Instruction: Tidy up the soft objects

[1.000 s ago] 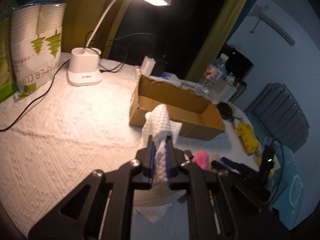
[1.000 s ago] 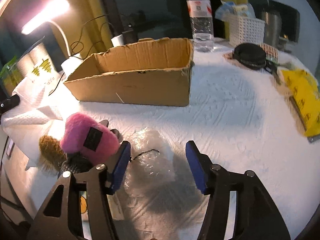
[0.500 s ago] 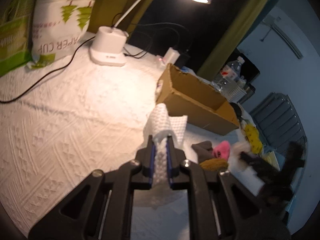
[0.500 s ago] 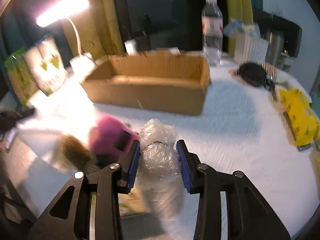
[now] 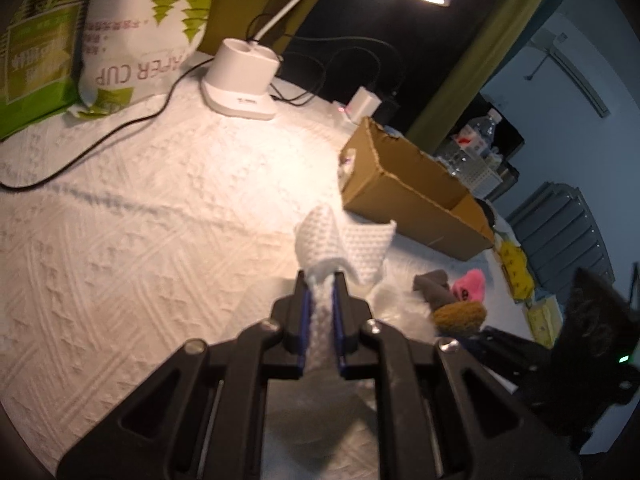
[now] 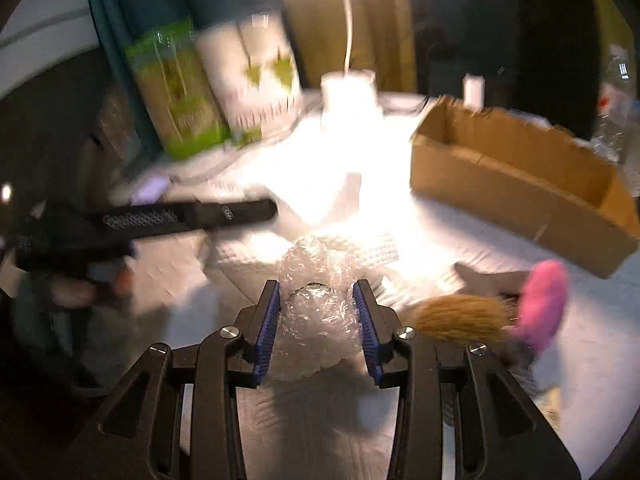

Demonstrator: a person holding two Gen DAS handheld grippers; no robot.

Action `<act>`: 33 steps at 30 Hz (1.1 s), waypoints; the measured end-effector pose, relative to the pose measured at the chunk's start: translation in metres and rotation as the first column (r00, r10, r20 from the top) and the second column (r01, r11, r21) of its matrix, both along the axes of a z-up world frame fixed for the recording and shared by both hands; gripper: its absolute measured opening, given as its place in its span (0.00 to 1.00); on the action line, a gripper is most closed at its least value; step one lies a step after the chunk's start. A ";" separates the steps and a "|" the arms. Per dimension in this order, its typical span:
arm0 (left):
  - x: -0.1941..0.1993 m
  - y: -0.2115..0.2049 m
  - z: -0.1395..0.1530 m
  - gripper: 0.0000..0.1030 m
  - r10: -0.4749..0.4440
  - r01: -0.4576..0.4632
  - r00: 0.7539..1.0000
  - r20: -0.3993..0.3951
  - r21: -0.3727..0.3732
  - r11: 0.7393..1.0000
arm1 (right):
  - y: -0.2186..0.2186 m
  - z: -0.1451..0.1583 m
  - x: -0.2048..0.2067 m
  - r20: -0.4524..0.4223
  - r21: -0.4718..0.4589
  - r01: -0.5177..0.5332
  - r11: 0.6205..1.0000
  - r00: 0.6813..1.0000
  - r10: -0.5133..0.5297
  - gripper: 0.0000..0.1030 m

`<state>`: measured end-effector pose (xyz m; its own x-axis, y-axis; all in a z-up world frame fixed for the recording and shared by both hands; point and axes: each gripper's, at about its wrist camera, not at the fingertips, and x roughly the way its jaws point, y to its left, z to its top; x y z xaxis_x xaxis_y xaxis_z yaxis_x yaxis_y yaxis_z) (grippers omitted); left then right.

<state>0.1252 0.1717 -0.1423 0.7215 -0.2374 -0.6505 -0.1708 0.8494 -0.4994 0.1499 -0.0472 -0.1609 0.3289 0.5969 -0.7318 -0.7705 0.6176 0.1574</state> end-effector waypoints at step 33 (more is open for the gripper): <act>0.003 -0.073 -0.014 0.79 -0.266 0.286 0.958 -0.109 0.467 0.836 | -0.031 -0.005 0.006 -0.014 0.028 0.081 0.996 0.997 -0.080 0.37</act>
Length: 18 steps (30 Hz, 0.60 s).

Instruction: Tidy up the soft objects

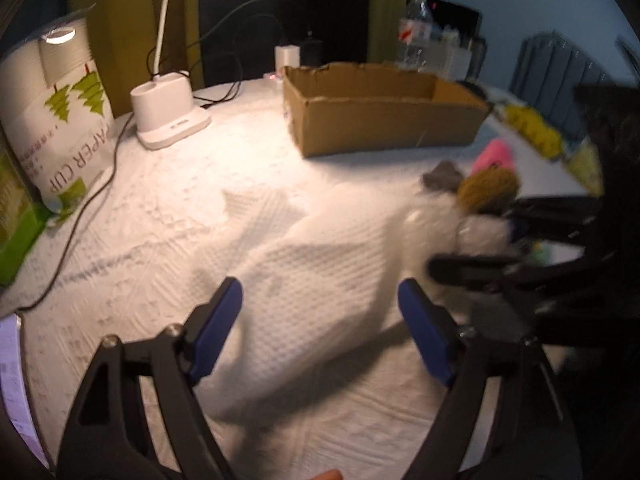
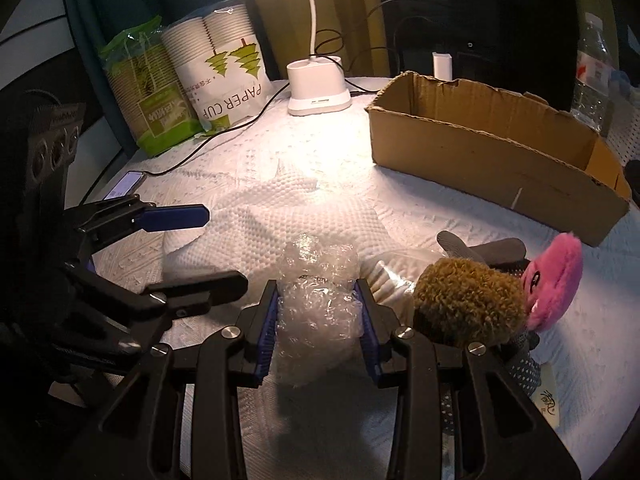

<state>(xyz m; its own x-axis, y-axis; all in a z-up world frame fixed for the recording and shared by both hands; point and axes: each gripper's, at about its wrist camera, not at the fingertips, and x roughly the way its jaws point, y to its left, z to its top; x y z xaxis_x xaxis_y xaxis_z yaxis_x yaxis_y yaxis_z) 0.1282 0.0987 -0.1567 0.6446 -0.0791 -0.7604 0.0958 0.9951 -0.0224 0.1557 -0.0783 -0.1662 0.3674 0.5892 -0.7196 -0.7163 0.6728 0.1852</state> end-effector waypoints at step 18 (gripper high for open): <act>0.005 0.021 -0.016 0.14 0.070 -0.071 0.997 -0.017 -0.138 0.988 | -0.002 0.002 -0.011 0.036 -0.012 -0.007 1.000 0.999 0.008 0.37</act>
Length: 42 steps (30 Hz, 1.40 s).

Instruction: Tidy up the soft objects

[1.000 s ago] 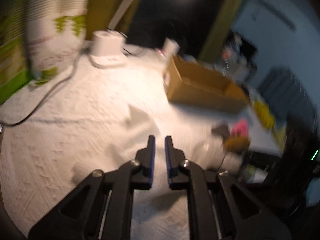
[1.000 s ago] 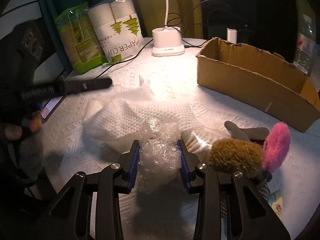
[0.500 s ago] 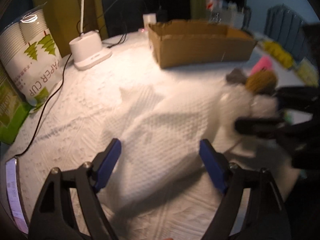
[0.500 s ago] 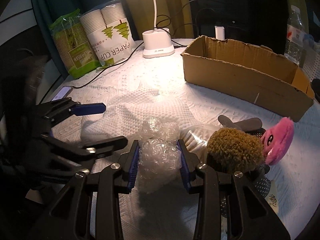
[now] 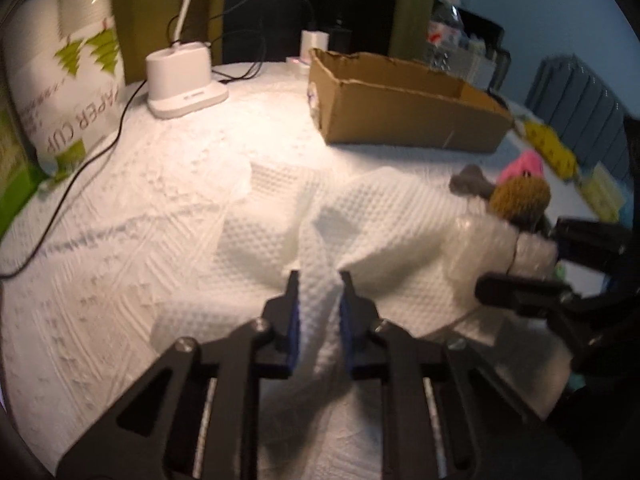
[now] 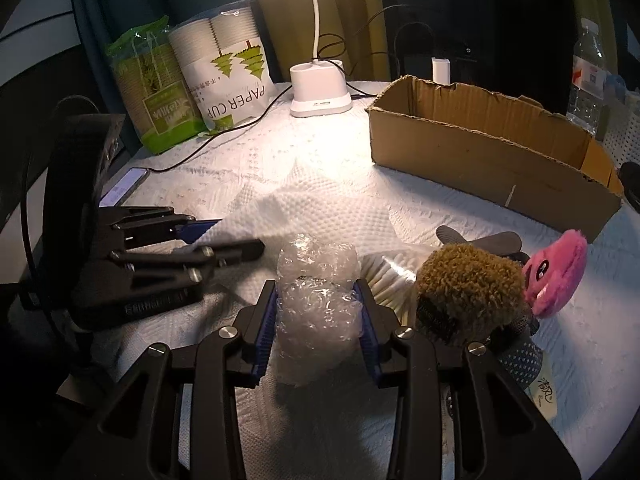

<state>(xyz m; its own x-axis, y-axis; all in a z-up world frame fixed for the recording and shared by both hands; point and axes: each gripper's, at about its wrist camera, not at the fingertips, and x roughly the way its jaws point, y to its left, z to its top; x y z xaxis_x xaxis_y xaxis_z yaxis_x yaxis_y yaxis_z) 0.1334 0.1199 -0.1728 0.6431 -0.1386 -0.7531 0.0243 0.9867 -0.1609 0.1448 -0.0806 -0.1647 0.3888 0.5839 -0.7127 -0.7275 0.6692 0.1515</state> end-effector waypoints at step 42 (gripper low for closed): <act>0.014 -0.010 0.111 0.08 0.011 0.029 0.974 0.225 -0.175 0.984 | -0.036 0.055 0.015 0.079 0.082 0.080 0.993 0.993 -0.086 0.34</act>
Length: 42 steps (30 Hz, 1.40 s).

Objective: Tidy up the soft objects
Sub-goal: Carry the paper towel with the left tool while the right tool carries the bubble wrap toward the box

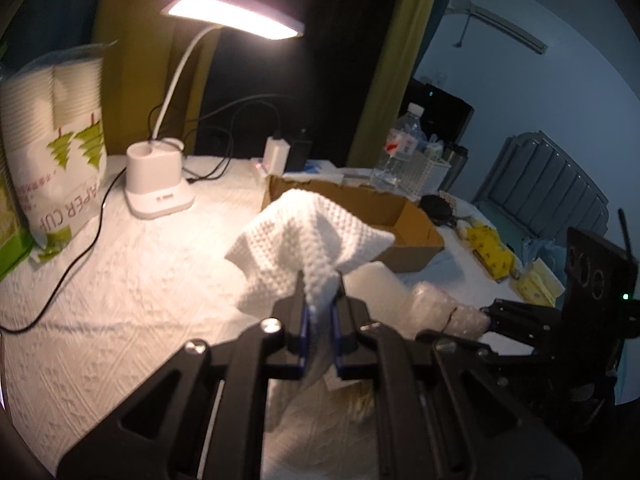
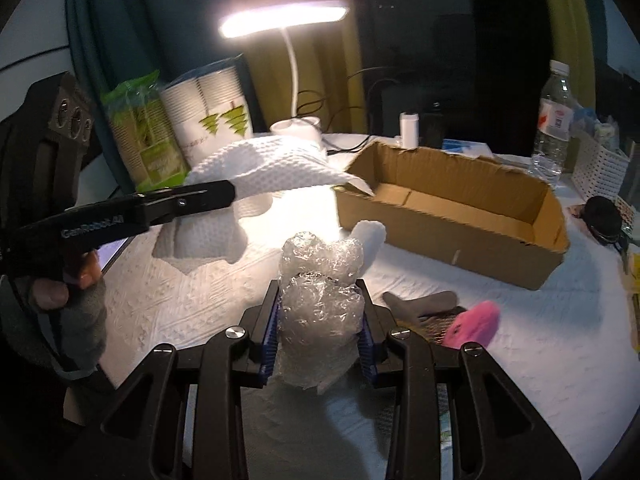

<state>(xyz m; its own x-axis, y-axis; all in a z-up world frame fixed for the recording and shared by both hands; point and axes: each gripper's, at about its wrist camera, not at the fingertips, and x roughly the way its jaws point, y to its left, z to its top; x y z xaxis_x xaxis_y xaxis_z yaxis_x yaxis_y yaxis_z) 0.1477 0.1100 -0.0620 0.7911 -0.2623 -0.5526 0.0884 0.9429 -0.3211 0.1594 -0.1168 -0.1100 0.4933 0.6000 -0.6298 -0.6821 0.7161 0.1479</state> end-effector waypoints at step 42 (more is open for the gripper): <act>0.068 -0.135 -0.034 0.08 -0.239 0.240 0.965 -0.110 -0.005 0.971 | -0.169 -0.003 0.045 -0.209 0.267 0.214 0.940 0.965 -0.160 0.39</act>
